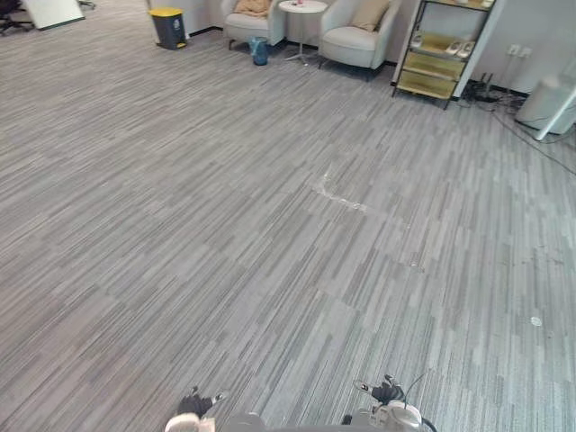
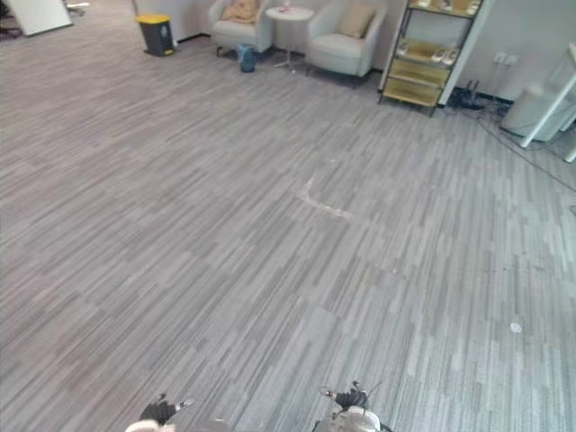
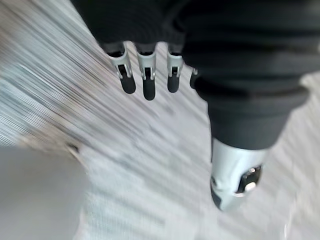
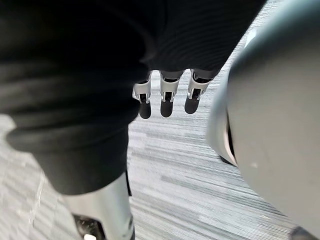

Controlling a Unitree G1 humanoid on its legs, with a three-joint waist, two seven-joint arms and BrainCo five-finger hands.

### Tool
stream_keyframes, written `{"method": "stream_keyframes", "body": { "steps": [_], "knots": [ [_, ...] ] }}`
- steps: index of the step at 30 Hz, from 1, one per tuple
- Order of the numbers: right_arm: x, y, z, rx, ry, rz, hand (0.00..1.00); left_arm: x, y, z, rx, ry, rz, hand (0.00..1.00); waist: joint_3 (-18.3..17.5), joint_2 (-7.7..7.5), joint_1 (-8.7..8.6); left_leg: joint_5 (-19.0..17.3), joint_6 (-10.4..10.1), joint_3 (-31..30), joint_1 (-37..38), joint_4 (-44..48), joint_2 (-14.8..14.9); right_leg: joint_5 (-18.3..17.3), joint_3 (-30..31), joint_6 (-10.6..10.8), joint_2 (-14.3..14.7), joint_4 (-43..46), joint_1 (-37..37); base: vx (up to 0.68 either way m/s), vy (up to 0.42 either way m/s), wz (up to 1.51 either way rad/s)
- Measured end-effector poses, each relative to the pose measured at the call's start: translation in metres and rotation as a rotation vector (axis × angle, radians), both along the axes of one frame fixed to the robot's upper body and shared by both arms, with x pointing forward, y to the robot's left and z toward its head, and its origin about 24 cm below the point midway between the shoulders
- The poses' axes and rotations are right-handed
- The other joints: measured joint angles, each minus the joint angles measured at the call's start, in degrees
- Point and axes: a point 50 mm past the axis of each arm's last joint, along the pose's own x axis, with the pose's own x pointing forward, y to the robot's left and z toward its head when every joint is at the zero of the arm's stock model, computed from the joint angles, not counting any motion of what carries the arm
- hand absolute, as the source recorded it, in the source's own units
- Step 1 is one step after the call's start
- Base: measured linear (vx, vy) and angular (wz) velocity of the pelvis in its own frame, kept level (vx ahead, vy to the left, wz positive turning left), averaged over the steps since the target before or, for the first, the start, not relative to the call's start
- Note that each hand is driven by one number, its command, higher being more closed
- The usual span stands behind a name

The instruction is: Pick up cushions and gather them together orderly.

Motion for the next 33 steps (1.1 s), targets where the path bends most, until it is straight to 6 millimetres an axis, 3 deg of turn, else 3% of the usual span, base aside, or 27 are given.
{"method": "stream_keyframes", "body": {
  "steps": [1,2,3,4,5,7,8,9,10,11,13,15,17,18,19,20,21,22,24,25,26,27,28,29,31,33],
  "knots": [
    [0.004,-0.006,0.001,-0.013,0.005,0.006,0.00,0.002,-0.004,-0.001,-0.003,0.006,-0.034,0.00,0.4,0.02,-1.06,0.5,-0.9,0.4,1.8,-2.1,0.0,6.6,1.1,0.2,1.6,-10.1,-0.9,0.42,-0.234,-0.36],
    [0.001,-0.009,0.000,-0.019,0.016,0.004,0.00,0.001,-0.006,-0.001,-0.004,0.008,-0.046,0.00,0.5,-0.35,-1.17,0.6,-1.0,0.1,2.7,-2.6,-0.7,9.6,2.1,-0.2,1.7,-12.9,-0.9,0.38,-0.225,-0.27],
    [-0.010,-0.012,-0.005,-0.020,0.054,-0.006,0.00,0.000,-0.004,-0.001,-0.002,0.010,-0.051,0.00,0.5,-2.05,-1.23,0.4,-1.7,-1.3,5.0,-3.3,-1.6,15.3,4.5,-2.8,1.8,-14.6,-0.8,0.44,-0.299,-0.20],
    [-0.011,-0.022,-0.004,-0.042,0.060,-0.009,0.00,0.002,-0.008,-0.002,-0.009,0.011,-0.047,0.00,0.8,-0.99,-1.63,-0.5,-3.4,-2.9,6.2,-2.5,-0.5,13.9,5.2,-3.8,3.1,-11.5,-1.2,0.37,-0.271,-0.29],
    [-0.011,-0.031,-0.002,-0.062,0.057,-0.022,0.00,0.002,-0.010,-0.002,-0.015,0.010,-0.047,0.00,0.6,0.98,-1.54,-0.8,-4.0,-4.2,5.8,-0.1,1.5,11.6,4.8,-4.1,4.8,-10.3,-1.0,0.43,-0.357,-0.34],
    [-0.015,-0.046,0.000,-0.089,0.060,-0.054,0.00,0.002,-0.013,-0.002,-0.022,0.005,-0.039,0.00,0.7,3.82,-1.75,-0.1,-5.1,-8.9,-3.6,19.6,6.6,7.6,4.5,-4.4,8.5,-11.7,0.0,0.45,-0.369,-0.33],
    [-0.014,-0.048,0.001,-0.091,0.051,-0.073,0.00,0.003,-0.014,-0.002,-0.032,0.000,-0.011,0.00,1.5,4.96,-1.67,3.1,-3.9,-10.6,-7.7,29.4,9.0,6.9,4.1,-5.2,10.1,-12.8,1.8,0.43,-0.301,-0.34],
    [-0.014,-0.047,0.001,-0.093,0.053,-0.079,0.00,0.000,-0.017,-0.003,-0.054,0.003,0.020,0.00,2.8,5.35,-1.52,6.9,-1.8,-12.6,-13.0,42.3,12.0,5.5,4.2,-6.2,12.6,-14.1,5.4,0.46,-0.238,-0.28],
    [-0.014,-0.043,0.000,-0.083,0.051,-0.086,0.00,0.006,-0.016,0.000,-0.054,-0.024,0.032,0.00,3.7,5.16,-1.27,5.5,-2.6,-12.8,-16.2,50.0,13.2,4.1,4.2,-7.7,13.6,-14.9,9.4,0.48,-0.197,-0.16],
    [-0.017,-0.037,-0.002,-0.063,0.061,-0.093,0.00,0.010,-0.014,0.003,-0.046,-0.047,0.023,0.00,4.4,4.11,-0.91,4.2,-2.9,-12.5,-18.8,52.8,12.6,2.6,4.3,-8.3,13.8,-16.2,13.1,0.56,-0.229,0.06],
    [-0.022,-0.029,-0.005,-0.038,0.072,-0.101,0.00,0.017,-0.010,0.007,-0.026,-0.086,0.003,0.00,4.4,2.25,-0.15,2.2,-2.0,-10.4,-24.7,49.3,9.0,1.5,4.7,-8.0,13.8,-21.1,19.3,0.46,-0.198,0.02],
    [-0.014,-0.028,-0.003,-0.041,0.056,-0.088,0.00,0.021,-0.011,0.010,-0.026,-0.110,0.008,0.00,4.4,1.99,0.51,1.7,-1.9,-7.5,-29.0,35.3,4.4,1.8,6.1,-6.5,14.0,-25.4,22.9,0.47,-0.105,-0.34],
    [-0.005,-0.028,-0.001,-0.042,0.036,-0.081,0.00,0.024,-0.014,0.011,-0.039,-0.126,0.020,0.00,4.6,2.25,2.05,5.0,-2.1,-6.4,-29.9,15.2,-0.3,1.5,8.6,-5.7,14.1,-28.8,26.1,0.56,-0.024,-0.68],
    [-0.004,-0.028,0.000,-0.043,0.034,-0.080,0.00,0.026,-0.016,0.012,-0.045,-0.132,0.021,0.00,4.6,2.30,3.15,9.0,-2.6,-6.5,-29.7,4.6,-2.4,1.0,10.2,-4.8,14.4,-31.0,28.4,0.49,0.030,-0.66],
    [-0.003,-0.026,0.000,-0.040,0.033,-0.077,0.00,0.027,-0.017,0.012,-0.050,-0.139,0.026,0.00,4.6,2.27,3.77,12.0,-2.3,-6.5,-29.7,1.3,-2.8,0.6,11.1,-4.1,14.5,-32.3,29.7,0.63,0.069,-0.81],
    [-0.005,-0.021,-0.002,-0.025,0.041,-0.073,0.00,0.030,-0.016,0.014,-0.049,-0.146,0.028,0.00,4.1,0.83,4.96,18.1,0.7,-6.5,-29.4,1.9,-3.9,-0.3,13.0,-2.7,13.9,-34.2,32.0,0.70,0.076,-0.55],
    [-0.006,-0.014,-0.004,-0.006,0.051,-0.071,0.00,0.031,-0.008,0.015,-0.029,-0.150,0.028,0.00,3.6,-0.78,4.69,17.1,3.7,-6.8,-29.6,3.8,-5.6,-0.8,13.7,-1.8,11.9,-33.8,33.0,0.86,0.089,-0.39],
    [-0.006,-0.013,-0.004,-0.003,0.049,-0.073,0.00,0.031,-0.007,0.015,-0.030,-0.150,0.040,0.00,3.4,-1.59,4.52,15.1,4.7,-6.3,-29.9,6.0,-5.8,-0.8,13.9,-1.1,10.9,-31.6,32.2,0.88,0.089,-0.13],
    [-0.013,-0.011,-0.007,0.005,0.072,-0.075,0.00,0.030,-0.002,0.015,-0.025,-0.148,0.061,0.00,3.3,-2.74,4.98,9.3,4.7,-6.0,-28.1,11.1,-6.0,-0.4,15.1,1.7,9.1,-14.3,27.3,0.77,0.103,-0.06],
    [-0.018,-0.011,-0.009,0.004,0.088,-0.072,0.00,0.028,-0.003,0.013,-0.022,-0.129,0.041,0.00,3.3,-3.21,4.37,6.1,4.6,-6.6,-24.0,11.1,-6.7,4.3,15.5,8.2,7.0,2.8,21.4,0.68,0.085,0.18],
    [-0.020,-0.011,-0.010,0.003,0.092,-0.067,0.00,0.027,-0.001,0.012,-0.015,-0.113,0.029,0.00,3.2,-3.40,3.87,4.6,4.7,-7.2,-21.1,10.6,-7.4,5.1,15.4,9.6,5.5,11.9,18.2,0.81,0.066,0.29],
    [-0.023,-0.012,-0.010,0.004,0.096,-0.068,0.00,0.022,-0.002,0.009,-0.012,-0.084,0.014,0.00,3.4,-3.21,2.87,3.1,4.8,-8.1,-16.7,9.5,-7.9,4.1,14.4,7.9,3.8,20.3,15.5,0.53,0.015,0.25],
    [-0.025,-0.012,-0.010,0.004,0.095,-0.068,0.00,0.019,-0.002,0.007,-0.013,-0.072,0.012,0.00,3.5,-2.92,2.47,2.5,4.8,-8.4,-13.5,8.3,-7.9,3.3,13.5,6.5,2.9,23.0,13.8,0.63,-0.002,0.12],
    [-0.022,-0.017,-0.008,-0.007,0.071,-0.066,0.00,0.018,-0.004,0.006,-0.015,-0.063,0.006,0.00,3.8,-2.31,2.33,2.2,5.1,-8.9,-7.6,4.8,-7.7,1.2,11.1,3.2,1.6,23.7,10.3,0.48,-0.019,0.02],
    [-0.018,-0.022,-0.005,-0.023,0.048,-0.062,0.00,0.018,-0.008,0.005,-0.020,-0.056,-0.013,0.00,4.4,-1.14,1.27,2.2,5.1,-9.9,0.1,0.2,-6.3,-1.4,6.7,-0.7,1.3,14.4,5.1,0.64,-0.092,0.23],
    [-0.015,-0.025,-0.003,-0.027,0.032,-0.060,0.00,0.017,-0.010,0.004,-0.021,-0.047,-0.028,0.00,4.4,-1.12,0.00,2.1,4.8,-10.8,2.9,-1.5,-4.6,0.5,6.7,-0.1,3.0,0.2,0.9,0.63,-0.206,0.51]
  ]
}}
